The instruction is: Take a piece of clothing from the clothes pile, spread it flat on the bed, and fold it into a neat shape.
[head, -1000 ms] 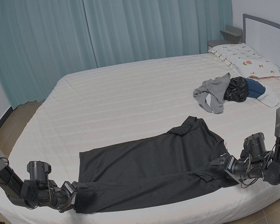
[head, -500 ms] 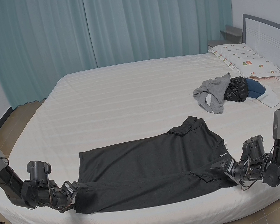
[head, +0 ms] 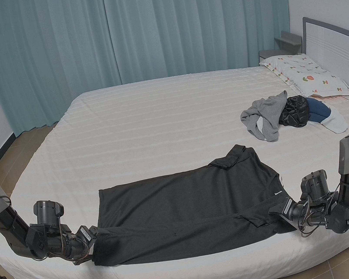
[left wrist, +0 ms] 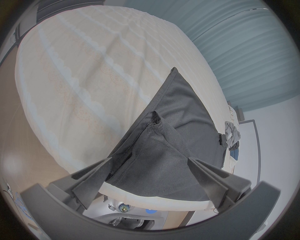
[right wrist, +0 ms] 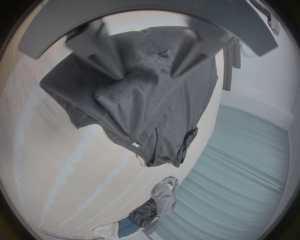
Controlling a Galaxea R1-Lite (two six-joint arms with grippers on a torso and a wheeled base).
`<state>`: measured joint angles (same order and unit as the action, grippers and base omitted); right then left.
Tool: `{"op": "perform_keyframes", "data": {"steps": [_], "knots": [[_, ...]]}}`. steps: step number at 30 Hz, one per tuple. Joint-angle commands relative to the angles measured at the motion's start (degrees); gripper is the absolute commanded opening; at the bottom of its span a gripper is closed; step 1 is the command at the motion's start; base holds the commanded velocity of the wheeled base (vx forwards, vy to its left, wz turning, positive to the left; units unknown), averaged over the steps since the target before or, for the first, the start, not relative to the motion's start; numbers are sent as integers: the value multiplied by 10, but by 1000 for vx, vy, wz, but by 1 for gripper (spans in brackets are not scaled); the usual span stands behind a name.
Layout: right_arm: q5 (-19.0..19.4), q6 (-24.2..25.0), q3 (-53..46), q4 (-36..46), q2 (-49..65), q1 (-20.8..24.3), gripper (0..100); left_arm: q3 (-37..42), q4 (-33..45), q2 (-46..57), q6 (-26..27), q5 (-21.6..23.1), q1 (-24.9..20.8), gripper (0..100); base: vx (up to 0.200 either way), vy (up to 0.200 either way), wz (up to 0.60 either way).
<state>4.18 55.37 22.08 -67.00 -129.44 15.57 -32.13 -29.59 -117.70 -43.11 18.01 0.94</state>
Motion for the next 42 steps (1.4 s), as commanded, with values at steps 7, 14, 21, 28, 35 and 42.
{"op": "perform_keyframes", "data": {"steps": [7,14,21,28,35,42], "knots": [[-2,34,-5,-1,7,-2,0,1,0,0,-2,-1,-1,100,0,0,0],[-1,41,-12,0,24,0,0,1,0,0,0,-1,-1,100,0,0,0],[-1,62,-27,13,83,15,0,1,0,-1,0,-1,-1,100,0,0,0],[-1,68,-39,26,112,25,0,1,0,-1,1,-1,-1,100,0,0,0],[-1,71,-44,67,140,46,0,1,0,-1,2,-1,-1,100,0,0,0],[-2,69,-49,88,146,59,0,1,0,-1,2,-1,-1,100,0,0,0]]}}
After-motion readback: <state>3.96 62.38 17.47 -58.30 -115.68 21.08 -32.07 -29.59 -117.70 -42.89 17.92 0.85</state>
